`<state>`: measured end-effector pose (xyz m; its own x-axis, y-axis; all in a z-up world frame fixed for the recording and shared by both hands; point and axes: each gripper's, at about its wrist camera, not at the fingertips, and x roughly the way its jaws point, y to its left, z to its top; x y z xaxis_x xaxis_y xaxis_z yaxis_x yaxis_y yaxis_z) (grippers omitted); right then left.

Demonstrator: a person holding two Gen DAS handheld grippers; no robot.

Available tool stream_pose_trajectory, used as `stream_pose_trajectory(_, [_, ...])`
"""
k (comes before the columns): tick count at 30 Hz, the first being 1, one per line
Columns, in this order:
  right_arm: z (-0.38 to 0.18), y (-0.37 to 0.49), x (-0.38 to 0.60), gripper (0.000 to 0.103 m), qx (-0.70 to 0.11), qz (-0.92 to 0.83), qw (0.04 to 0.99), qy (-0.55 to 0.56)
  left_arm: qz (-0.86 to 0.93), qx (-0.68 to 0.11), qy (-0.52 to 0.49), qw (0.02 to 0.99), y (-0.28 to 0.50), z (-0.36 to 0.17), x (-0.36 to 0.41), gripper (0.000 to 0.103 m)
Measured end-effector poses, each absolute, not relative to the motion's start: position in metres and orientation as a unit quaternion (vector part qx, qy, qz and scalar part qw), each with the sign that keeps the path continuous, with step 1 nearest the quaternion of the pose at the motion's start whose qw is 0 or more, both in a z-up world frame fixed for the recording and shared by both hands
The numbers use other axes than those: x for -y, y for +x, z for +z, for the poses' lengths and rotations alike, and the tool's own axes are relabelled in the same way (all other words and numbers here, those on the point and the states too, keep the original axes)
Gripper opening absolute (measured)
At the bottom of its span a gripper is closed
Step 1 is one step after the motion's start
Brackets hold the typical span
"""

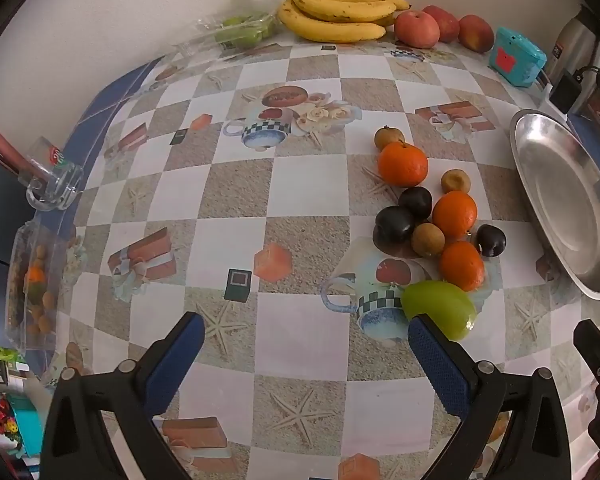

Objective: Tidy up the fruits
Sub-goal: 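Move the right tool toward the green pear in the fruit cluster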

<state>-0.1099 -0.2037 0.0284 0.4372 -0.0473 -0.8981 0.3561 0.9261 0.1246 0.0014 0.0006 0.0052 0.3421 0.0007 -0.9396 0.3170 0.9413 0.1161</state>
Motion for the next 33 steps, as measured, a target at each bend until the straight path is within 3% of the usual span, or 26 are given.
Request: stream_pose_trajectory(33, [0.024,-0.106,0.201,0.09,-0.529,-0.14,0.826,0.133,-0.101,-0.546,0.136,0.82,0.001,0.016,-0.001,0.103])
